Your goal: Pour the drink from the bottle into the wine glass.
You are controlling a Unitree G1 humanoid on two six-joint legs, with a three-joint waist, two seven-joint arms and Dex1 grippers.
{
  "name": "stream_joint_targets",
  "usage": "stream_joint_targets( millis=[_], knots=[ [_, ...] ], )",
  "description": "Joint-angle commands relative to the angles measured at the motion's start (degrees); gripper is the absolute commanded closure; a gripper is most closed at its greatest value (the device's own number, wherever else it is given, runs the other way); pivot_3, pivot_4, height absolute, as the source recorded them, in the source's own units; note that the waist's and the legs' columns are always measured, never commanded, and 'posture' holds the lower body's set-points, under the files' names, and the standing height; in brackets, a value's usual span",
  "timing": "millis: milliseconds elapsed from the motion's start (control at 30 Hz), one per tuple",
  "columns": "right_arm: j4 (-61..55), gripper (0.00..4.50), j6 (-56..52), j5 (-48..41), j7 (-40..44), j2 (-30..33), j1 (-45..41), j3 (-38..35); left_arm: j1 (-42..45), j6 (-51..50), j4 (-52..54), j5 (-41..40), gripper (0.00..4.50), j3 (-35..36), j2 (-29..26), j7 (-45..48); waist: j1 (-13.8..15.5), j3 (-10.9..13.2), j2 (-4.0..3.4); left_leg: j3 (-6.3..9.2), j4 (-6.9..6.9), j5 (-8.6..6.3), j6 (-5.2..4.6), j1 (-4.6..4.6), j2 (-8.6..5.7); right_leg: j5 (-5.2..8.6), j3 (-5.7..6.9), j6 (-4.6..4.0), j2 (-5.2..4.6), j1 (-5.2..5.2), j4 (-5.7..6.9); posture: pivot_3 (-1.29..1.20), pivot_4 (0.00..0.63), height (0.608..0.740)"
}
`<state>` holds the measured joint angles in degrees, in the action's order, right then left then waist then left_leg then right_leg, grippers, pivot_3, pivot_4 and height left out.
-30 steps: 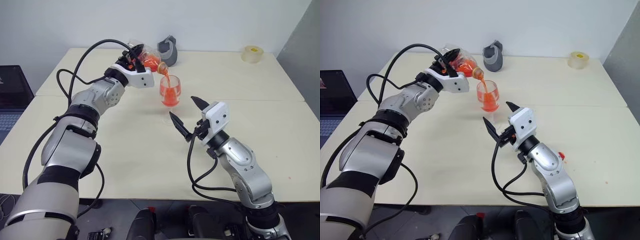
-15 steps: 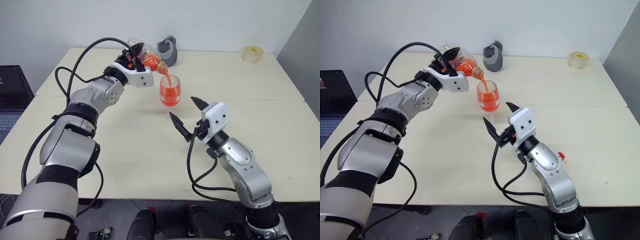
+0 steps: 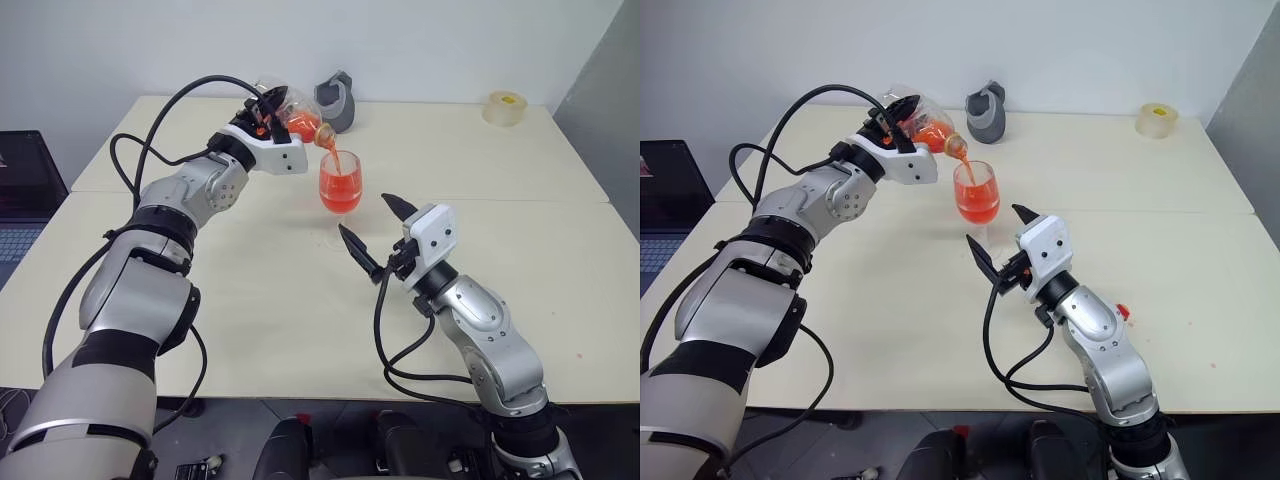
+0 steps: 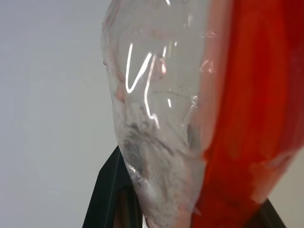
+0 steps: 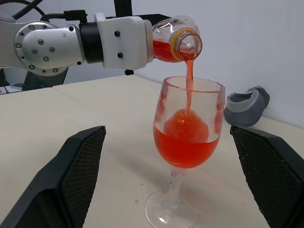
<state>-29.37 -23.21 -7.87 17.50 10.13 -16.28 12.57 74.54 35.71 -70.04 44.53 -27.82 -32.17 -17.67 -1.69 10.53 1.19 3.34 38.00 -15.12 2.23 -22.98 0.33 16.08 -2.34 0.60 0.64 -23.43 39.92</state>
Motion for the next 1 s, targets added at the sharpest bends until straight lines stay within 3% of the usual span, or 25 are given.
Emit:
stream_joint_targets(
  millis=[33, 500, 767, 1000],
  knots=[
    [-1.0, 0.0, 0.6, -0.2, 0.3, -0.2, -0.8, -0.2, 1.5, 1.0, 0.8, -2.9, 3.36, 2.0, 0.5, 1.4, 0.0, 0.0, 0.0, 0.0, 0.0, 0.0, 0.0, 0.0, 0.0, 0.0, 0.0, 0.0, 0.0, 0.0, 0.0, 0.0, 0.15, 0.74],
    [1.0, 0.0, 1.9, -2.0, 4.9, 1.5, -4.2, -1.5, -1.8, 0.7, 1.7, -12.4, 3.36, 8.0, 2.7, 8.9, 0.0, 0.0, 0.0, -0.03, 0.02, 0.0, 0.0, 0.01, 0.0, 0.0, -0.01, 0.0, 0.0, -0.01, 0.03, 0.0, 0.15, 0.74],
    [0.2, 0.0, 1.4, -6.9, 13.2, 5.9, -5.7, -1.8, -7.5, -3.9, 4.5, -29.0, 3.38, 20.6, 6.9, 21.7, -0.1, 0.0, 0.01, -0.02, 0.07, 0.0, -0.01, 0.01, 0.01, -0.01, 0.0, -0.01, -0.01, -0.01, 0.04, 0.0, 0.15, 0.74],
    [0.4, 0.0, -2.9, -12.7, 18.8, 10.7, -9.0, -3.6, -18.7, -13.8, 12.1, -46.8, 3.42, 34.5, 9.3, 31.1, -0.3, 0.0, 0.02, -0.03, 0.08, 0.0, -0.01, 0.05, 0.08, -0.01, -0.04, -0.02, -0.01, -0.01, 0.1, 0.0, 0.15, 0.74]
  ],
)
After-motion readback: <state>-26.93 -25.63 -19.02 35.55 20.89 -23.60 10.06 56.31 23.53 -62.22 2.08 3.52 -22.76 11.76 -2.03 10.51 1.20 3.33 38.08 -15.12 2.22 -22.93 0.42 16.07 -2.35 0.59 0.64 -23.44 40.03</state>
